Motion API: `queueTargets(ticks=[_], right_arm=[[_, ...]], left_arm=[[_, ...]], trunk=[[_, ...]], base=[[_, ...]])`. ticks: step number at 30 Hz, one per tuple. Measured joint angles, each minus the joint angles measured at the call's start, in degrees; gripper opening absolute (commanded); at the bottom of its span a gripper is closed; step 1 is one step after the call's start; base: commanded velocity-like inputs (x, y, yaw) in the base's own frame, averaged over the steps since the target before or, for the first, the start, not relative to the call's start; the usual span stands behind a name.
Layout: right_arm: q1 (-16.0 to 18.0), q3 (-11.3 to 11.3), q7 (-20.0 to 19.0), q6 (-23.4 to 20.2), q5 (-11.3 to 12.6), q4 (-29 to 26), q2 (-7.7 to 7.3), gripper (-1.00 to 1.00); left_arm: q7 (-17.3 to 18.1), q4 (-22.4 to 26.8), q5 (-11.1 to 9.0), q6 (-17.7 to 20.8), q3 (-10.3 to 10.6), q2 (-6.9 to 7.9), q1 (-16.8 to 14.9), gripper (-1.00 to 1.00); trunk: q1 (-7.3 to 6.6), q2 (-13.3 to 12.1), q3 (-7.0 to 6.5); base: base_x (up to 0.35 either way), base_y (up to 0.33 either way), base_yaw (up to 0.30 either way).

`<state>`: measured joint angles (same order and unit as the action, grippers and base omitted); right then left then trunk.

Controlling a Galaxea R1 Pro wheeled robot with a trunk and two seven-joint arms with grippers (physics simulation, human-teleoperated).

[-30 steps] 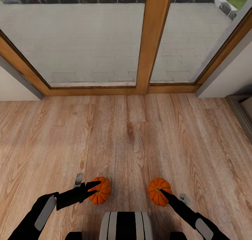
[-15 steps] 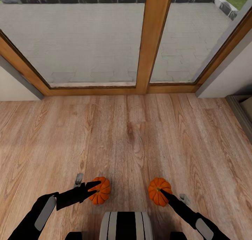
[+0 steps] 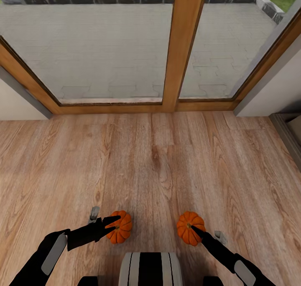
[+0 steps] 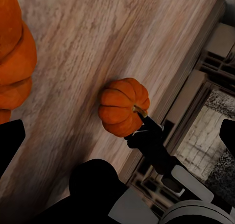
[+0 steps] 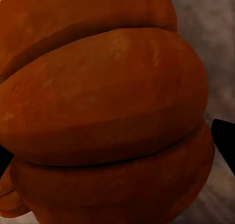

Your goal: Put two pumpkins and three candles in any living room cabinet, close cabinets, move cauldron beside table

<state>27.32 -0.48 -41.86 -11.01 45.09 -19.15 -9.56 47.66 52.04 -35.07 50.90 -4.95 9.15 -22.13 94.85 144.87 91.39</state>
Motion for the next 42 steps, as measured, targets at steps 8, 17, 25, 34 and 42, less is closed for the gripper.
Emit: queueTargets(ticks=[8,17,25,34,42], right_arm=[[0.01,-0.02,-2.77,-0.02,0.02,-0.03,-0.01,-1.0],[0.01,-0.01,-4.5,0.27,-0.04,-0.11,-0.07,-1.0],[-0.03,0.46,-5.18,2.92,-0.42,1.42,-0.1,-1.0],[0.0,0.37,-5.53,5.81,-0.36,4.39,-0.1,-1.0],[-0.01,0.43,-5.59,8.14,-0.23,4.98,-0.15,-1.0]], left_arm=[[0.01,0.0,-0.02,0.01,0.0,0.02,0.0,1.0],[0.0,0.0,-0.02,0.01,-0.03,0.09,0.0,1.0],[-0.03,-1.96,0.44,0.1,-0.04,-1.5,1.19,1.0],[-0.05,-4.84,0.63,-0.25,0.31,-1.77,2.81,1.0],[0.01,-7.41,0.77,-0.35,0.62,-1.62,2.81,1.0]], trunk=[[-0.06,-0.02,-0.44],[-0.29,-0.15,-2.43],[-0.29,-0.15,-2.43],[-0.39,-0.2,-3.31],[-0.39,-0.2,-3.32]], base=[[0.0,0.0,0.0],[0.0,0.0,0.0],[0.0,0.0,0.0],[0.0,0.0,0.0],[0.0,0.0,0.0]])
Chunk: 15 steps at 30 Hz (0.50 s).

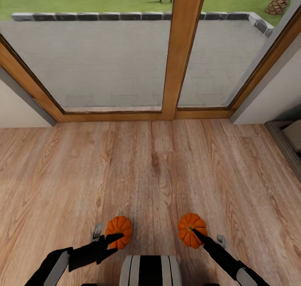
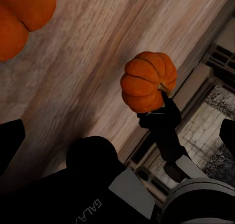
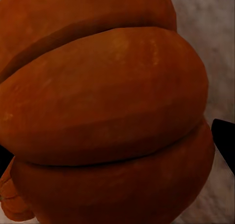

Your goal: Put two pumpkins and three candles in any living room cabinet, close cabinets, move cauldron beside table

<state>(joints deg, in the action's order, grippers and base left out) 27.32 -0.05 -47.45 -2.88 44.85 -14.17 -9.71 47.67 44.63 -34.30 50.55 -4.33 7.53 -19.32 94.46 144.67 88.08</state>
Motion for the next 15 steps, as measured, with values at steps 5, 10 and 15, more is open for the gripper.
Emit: queueTargets(ticks=[5,10,15], right_arm=[[-0.03,0.53,-1.18,6.87,0.16,-0.03,-0.08,-1.0],[-0.01,0.09,-2.59,6.86,0.3,-0.06,-0.05,-1.0],[-0.01,0.25,-3.04,6.84,0.28,-0.08,-0.04,-1.0]], left_arm=[[-0.15,-0.49,0.13,-0.11,0.07,-0.03,0.07,1.0],[-1.29,-0.46,2.63,-5.08,-0.32,0.29,0.03,1.0],[-2.37,-0.84,4.48,-12.24,-0.67,1.12,-0.08,1.0]], trunk=[[0.0,0.0,0.0],[0.0,0.0,0.0],[0.0,0.0,0.0]], base=[[0.0,0.0,0.0],[0.0,0.0,0.0],[0.0,0.0,0.0]])
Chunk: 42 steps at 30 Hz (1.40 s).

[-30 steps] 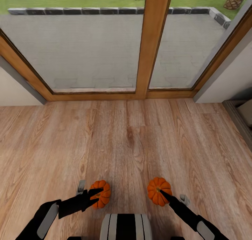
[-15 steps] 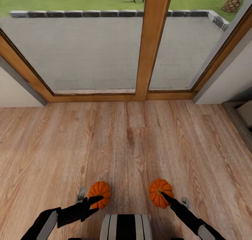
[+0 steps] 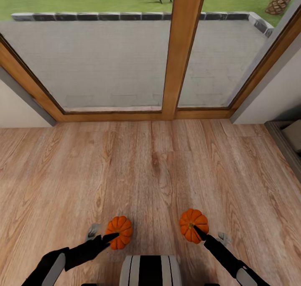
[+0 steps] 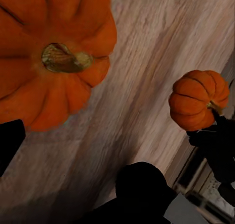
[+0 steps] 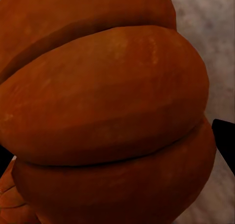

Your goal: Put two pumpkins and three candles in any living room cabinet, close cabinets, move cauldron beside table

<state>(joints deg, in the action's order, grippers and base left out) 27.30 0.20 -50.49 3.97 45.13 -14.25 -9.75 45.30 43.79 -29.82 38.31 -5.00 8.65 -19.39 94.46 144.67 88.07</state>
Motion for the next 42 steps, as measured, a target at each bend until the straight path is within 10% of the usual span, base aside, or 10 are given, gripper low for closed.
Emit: queueTargets(ticks=[11,17,28,42], right_arm=[[0.01,0.02,-2.73,0.01,0.04,-0.36,-0.11,-1.0],[0.02,1.15,-8.82,-2.14,-0.19,-2.04,-0.19,-1.0],[0.01,2.06,-10.1,-18.6,-0.51,-15.66,-0.05,-1.0],[0.01,2.03,-11.75,-18.91,-0.56,-15.82,-0.31,-1.0]], left_arm=[[-1.82,-4.03,0.57,-9.06,0.12,0.39,-0.02,1.0],[-1.87,-4.32,0.69,-9.77,0.46,0.01,-0.02,1.0],[-1.87,-4.33,0.71,-11.5,0.5,-0.04,-0.02,1.0],[-2.23,-4.33,0.56,-11.6,0.15,0.05,-0.02,1.0]], trunk=[[0.0,0.0,0.0],[0.0,0.0,0.0],[0.0,0.0,0.0],[0.0,0.0,0.0]], base=[[0.0,0.0,0.0],[0.0,0.0,0.0],[0.0,0.0,0.0],[0.0,0.0,0.0]])
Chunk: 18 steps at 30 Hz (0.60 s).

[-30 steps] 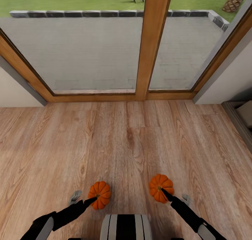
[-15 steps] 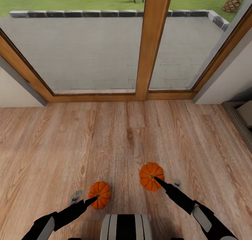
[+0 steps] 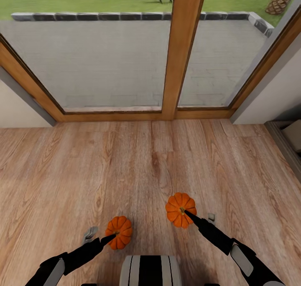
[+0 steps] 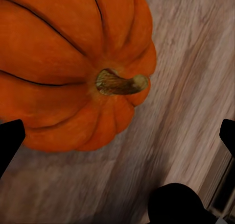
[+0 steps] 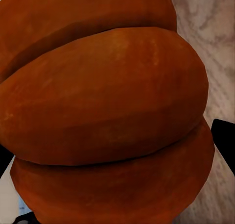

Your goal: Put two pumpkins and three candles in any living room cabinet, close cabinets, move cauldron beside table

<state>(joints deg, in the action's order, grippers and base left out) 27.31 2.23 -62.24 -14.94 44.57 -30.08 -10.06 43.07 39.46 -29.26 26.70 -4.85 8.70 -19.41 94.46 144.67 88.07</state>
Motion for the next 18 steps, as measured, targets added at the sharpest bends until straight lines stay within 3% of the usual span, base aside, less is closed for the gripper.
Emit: queueTargets(ticks=[18], right_arm=[[0.0,0.0,-0.07,0.06,-0.02,0.01,-0.07,-1.0]], left_arm=[[-7.57,-0.86,-1.01,0.08,-1.42,0.02,0.0,1.0]], trunk=[[0.0,0.0,0.0]], base=[[0.0,0.0,0.0]])
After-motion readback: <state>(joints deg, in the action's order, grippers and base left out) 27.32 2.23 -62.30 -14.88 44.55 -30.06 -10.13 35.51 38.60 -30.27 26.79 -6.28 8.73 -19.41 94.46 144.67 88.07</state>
